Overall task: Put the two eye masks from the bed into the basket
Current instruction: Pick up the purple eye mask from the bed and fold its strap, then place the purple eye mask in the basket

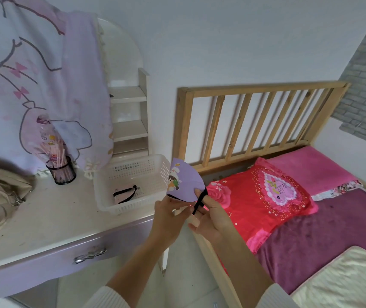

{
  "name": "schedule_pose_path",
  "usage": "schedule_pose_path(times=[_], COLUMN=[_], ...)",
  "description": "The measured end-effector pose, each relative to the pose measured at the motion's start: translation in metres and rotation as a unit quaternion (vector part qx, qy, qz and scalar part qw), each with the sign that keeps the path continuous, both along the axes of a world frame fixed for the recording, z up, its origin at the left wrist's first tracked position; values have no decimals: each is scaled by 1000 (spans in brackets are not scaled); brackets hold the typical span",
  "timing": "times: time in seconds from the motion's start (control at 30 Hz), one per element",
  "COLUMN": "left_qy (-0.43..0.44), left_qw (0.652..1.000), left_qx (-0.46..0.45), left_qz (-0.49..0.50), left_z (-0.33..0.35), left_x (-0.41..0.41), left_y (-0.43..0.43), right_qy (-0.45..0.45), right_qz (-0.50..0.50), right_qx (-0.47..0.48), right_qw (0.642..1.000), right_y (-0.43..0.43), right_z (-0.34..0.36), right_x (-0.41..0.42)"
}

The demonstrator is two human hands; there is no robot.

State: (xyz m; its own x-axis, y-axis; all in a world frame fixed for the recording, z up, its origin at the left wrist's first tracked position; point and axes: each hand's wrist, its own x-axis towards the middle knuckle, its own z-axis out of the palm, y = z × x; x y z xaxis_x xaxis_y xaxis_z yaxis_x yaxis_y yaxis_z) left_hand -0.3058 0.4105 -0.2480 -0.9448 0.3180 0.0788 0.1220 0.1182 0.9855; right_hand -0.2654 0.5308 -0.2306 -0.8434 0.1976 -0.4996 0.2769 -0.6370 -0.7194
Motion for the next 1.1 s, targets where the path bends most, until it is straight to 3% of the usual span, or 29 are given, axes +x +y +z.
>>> schedule_pose_path(times=[0.27, 0.5, 0.7, 0.9, 1.1], left_qy=[28, 68, 88, 60, 31], left_qw=[992, 979, 977, 979, 988], left_qx=[-120, -182, -185, -184, -141], left_qz=[-36, -60, -55, -63, -56], left_z=[-16, -20, -19, -27, -43], left_x=[-13, -44, -70, -93, -110], left_y=[-11, -60, -92, -113, -120], right_qy=[-9, -26, -54, -114, -115], right_qz=[-13, -106, -74, 42, 47], right_qx=[-6, -6, 51, 80, 75], right_qw=[1000, 994, 995, 989, 989], right_y=[-10, 12, 0, -22, -32], right_z=[-4, -7, -12, -20, -35], right_x=[-5, -18, -34, -45, -68])
